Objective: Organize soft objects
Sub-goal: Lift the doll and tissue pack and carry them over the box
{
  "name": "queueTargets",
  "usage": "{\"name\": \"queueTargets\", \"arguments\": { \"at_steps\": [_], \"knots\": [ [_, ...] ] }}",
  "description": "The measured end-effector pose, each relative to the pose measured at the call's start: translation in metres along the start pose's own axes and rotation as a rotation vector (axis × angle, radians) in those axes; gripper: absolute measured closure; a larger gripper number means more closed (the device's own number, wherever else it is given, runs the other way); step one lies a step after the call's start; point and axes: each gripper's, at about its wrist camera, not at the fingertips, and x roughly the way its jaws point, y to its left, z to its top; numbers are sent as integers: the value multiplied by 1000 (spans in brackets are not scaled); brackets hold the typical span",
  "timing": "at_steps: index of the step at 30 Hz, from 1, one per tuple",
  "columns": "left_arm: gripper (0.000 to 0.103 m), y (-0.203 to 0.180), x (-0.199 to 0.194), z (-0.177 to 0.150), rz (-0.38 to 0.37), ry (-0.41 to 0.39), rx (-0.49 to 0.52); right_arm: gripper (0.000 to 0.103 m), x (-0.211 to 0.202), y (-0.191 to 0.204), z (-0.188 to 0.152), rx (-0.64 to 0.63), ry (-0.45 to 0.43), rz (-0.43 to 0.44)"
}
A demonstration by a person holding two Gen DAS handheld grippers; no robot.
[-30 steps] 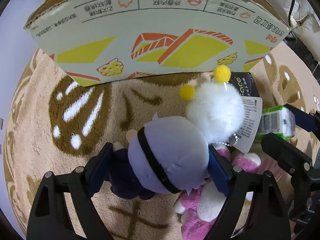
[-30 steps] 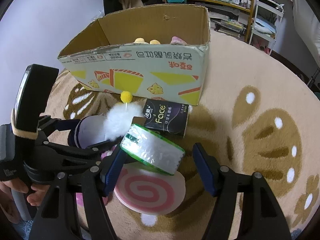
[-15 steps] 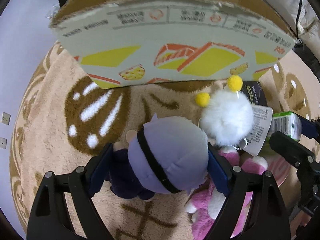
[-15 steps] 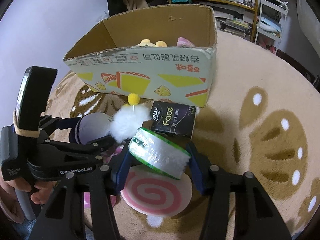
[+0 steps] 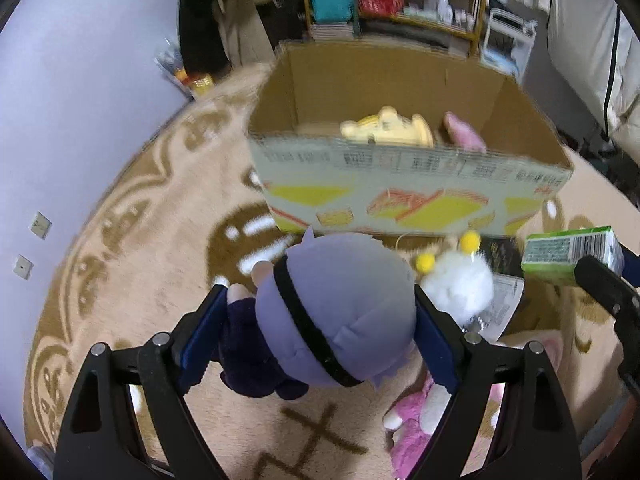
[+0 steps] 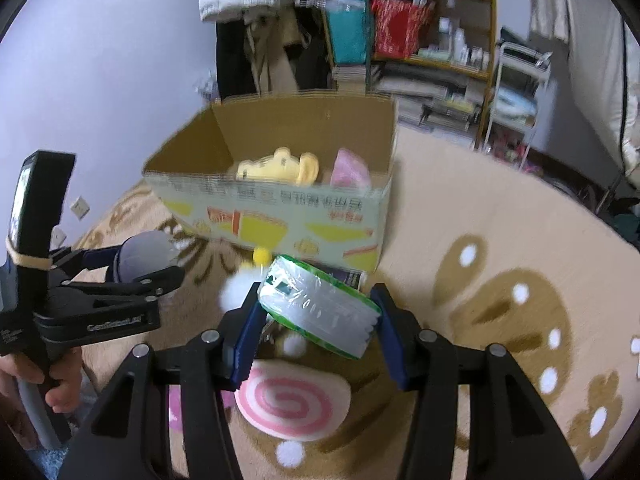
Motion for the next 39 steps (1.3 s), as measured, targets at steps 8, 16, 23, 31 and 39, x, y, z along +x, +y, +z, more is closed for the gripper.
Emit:
{"name": "queueTargets", "arguments": {
  "at_steps": [8, 16, 23, 31, 39],
  "knots": [
    [17, 23, -41, 12, 14, -221, -52, 47, -39, 3, 11, -10, -207, -50],
    [17, 38, -58, 24, 38, -356, -76, 48, -50, 10, 23, -51, -318, -82],
    [17, 39, -66, 39, 46, -456, -76, 48, -46, 9, 39, -56, -367, -100],
    [17, 30, -59, 55, 58, -531, -36, 48, -34, 6, 52, -47, -381, -112],
    [17, 26, -44, 61, 64, -528, -11, 47, -20, 2, 63, -20, -395, -138]
  ]
}}
